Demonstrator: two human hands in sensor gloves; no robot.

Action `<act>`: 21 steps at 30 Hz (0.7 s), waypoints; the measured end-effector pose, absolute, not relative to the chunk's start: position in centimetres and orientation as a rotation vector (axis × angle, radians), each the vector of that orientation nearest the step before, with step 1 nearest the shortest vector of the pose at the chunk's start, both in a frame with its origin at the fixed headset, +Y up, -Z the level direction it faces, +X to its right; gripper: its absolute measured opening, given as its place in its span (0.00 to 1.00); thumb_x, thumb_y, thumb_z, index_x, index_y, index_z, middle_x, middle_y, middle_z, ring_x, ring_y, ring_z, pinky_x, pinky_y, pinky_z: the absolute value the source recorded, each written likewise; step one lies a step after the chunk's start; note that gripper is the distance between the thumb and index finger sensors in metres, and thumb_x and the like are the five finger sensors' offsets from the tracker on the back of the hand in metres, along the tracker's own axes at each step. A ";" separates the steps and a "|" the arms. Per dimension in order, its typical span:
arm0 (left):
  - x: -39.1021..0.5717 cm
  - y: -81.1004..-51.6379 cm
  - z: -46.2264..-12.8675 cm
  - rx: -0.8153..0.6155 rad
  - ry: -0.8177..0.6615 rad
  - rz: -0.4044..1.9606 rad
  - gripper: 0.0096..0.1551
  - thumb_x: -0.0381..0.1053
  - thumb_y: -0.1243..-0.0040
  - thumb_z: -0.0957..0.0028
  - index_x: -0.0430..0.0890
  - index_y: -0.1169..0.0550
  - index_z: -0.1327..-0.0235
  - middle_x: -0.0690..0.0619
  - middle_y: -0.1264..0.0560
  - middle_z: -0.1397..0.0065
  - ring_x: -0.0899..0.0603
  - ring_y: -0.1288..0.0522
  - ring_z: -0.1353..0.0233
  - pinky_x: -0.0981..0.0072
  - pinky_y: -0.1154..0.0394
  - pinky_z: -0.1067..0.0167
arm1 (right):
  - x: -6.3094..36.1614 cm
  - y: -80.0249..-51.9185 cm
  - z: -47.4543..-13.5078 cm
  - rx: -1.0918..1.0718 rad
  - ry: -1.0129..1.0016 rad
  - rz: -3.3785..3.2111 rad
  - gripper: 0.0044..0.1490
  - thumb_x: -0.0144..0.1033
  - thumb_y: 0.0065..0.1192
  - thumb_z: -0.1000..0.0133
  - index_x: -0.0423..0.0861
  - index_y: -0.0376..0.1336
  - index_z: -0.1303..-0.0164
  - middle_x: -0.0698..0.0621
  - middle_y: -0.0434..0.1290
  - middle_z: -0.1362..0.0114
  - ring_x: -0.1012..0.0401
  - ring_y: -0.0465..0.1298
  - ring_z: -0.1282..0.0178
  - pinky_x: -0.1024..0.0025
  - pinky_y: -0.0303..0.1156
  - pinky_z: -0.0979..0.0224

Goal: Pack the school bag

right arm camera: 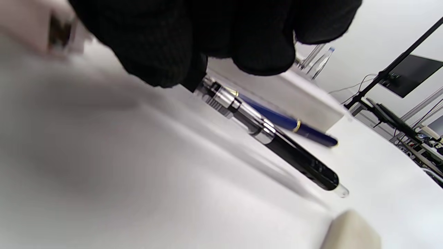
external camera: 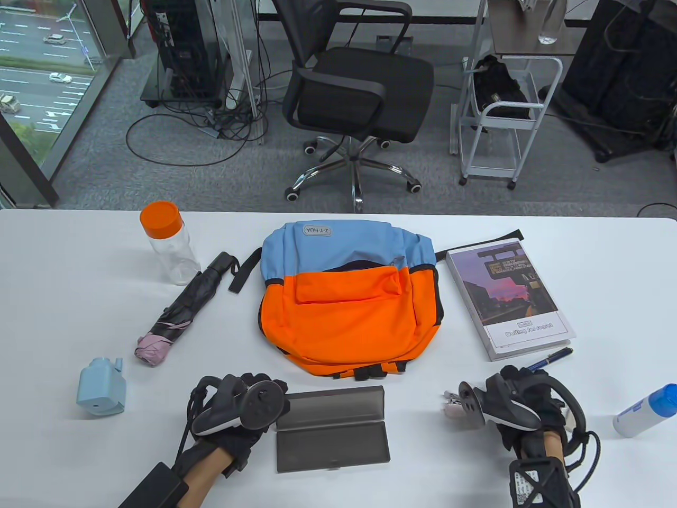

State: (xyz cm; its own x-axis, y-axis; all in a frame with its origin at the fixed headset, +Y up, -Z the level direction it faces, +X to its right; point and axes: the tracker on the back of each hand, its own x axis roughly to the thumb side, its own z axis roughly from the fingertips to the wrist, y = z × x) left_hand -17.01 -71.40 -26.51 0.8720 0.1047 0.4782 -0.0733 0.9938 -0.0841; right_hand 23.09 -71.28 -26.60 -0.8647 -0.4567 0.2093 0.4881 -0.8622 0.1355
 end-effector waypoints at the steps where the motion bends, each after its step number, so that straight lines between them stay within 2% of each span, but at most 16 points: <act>1: -17.0 -71.4 -26.5 -0.063 -0.504 0.093 0.31 0.57 0.36 0.53 0.41 0.13 0.44 0.50 0.14 0.57 0.44 0.15 0.57 0.43 0.17 0.48 | 23.0 -69.8 -26.5 -0.223 -0.188 -2.676 0.28 0.38 0.73 0.56 0.50 0.70 0.44 0.48 0.71 0.42 0.51 0.74 0.41 0.39 0.67 0.27; 4: -17.0 -71.4 -26.5 -0.063 -0.503 0.089 0.31 0.57 0.36 0.53 0.41 0.13 0.45 0.50 0.14 0.57 0.44 0.15 0.57 0.43 0.17 0.48 | 21.7 -65.3 -25.9 -0.241 0.037 -2.684 0.28 0.40 0.72 0.55 0.50 0.70 0.43 0.48 0.71 0.42 0.50 0.74 0.41 0.39 0.67 0.27; 6: -17.0 -71.4 -26.5 -0.063 -0.503 0.088 0.31 0.57 0.36 0.54 0.41 0.13 0.45 0.50 0.14 0.57 0.44 0.15 0.57 0.43 0.17 0.48 | 19.4 -62.2 -25.1 -0.332 0.188 -2.714 0.28 0.41 0.71 0.54 0.49 0.69 0.43 0.48 0.71 0.42 0.50 0.74 0.41 0.38 0.67 0.27; 8: -17.0 -71.4 -26.6 -0.062 -0.503 0.089 0.31 0.57 0.36 0.54 0.41 0.13 0.44 0.50 0.14 0.57 0.44 0.15 0.57 0.43 0.17 0.48 | 15.9 -59.9 -23.8 -0.505 0.290 -2.794 0.28 0.42 0.71 0.53 0.48 0.70 0.43 0.47 0.71 0.42 0.49 0.74 0.41 0.38 0.66 0.27; 11: -17.0 -71.4 -26.5 -0.059 -0.501 0.090 0.31 0.57 0.36 0.54 0.41 0.13 0.44 0.50 0.14 0.57 0.44 0.15 0.57 0.43 0.18 0.48 | 9.9 -58.8 -21.9 -0.832 0.343 -2.837 0.29 0.43 0.69 0.52 0.46 0.69 0.42 0.47 0.72 0.42 0.49 0.74 0.41 0.37 0.66 0.27; 14: -17.1 -71.4 -26.5 -0.063 -0.497 0.091 0.31 0.57 0.36 0.54 0.41 0.13 0.44 0.50 0.14 0.57 0.44 0.15 0.57 0.43 0.17 0.48 | 4.2 -59.8 -20.1 -1.164 0.333 -2.829 0.29 0.44 0.69 0.53 0.46 0.70 0.42 0.47 0.73 0.43 0.50 0.75 0.42 0.38 0.67 0.27; 16: -17.1 -71.3 -26.5 -0.066 -0.496 0.091 0.31 0.57 0.36 0.54 0.41 0.13 0.45 0.50 0.14 0.57 0.44 0.15 0.57 0.43 0.17 0.48 | 1.3 -61.5 -19.5 -1.322 0.225 -2.837 0.29 0.43 0.69 0.53 0.45 0.70 0.43 0.46 0.73 0.44 0.49 0.75 0.43 0.38 0.67 0.28; 17: -17.1 -71.4 -26.5 -0.067 -0.495 0.092 0.31 0.56 0.36 0.54 0.41 0.13 0.45 0.50 0.14 0.57 0.44 0.15 0.57 0.43 0.18 0.48 | -0.2 -63.0 -19.4 -1.387 0.107 -2.827 0.29 0.43 0.69 0.53 0.45 0.70 0.43 0.46 0.73 0.45 0.49 0.75 0.43 0.37 0.67 0.28; 21: -17.2 -71.4 -26.6 -0.068 -0.495 0.094 0.31 0.56 0.36 0.54 0.41 0.13 0.45 0.50 0.14 0.57 0.44 0.15 0.57 0.43 0.18 0.48 | -2.9 -68.2 -20.1 -1.377 -0.046 -2.759 0.29 0.43 0.69 0.53 0.44 0.70 0.43 0.46 0.73 0.45 0.49 0.76 0.44 0.37 0.67 0.28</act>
State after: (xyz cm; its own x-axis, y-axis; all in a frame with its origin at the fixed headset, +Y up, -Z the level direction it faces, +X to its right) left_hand -17.20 -71.35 -26.58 0.8758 0.1070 0.4707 -0.0739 0.9933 -0.0884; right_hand -2.89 -68.15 -20.11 -0.6000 -0.0384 0.7991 0.0651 -0.9979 0.0009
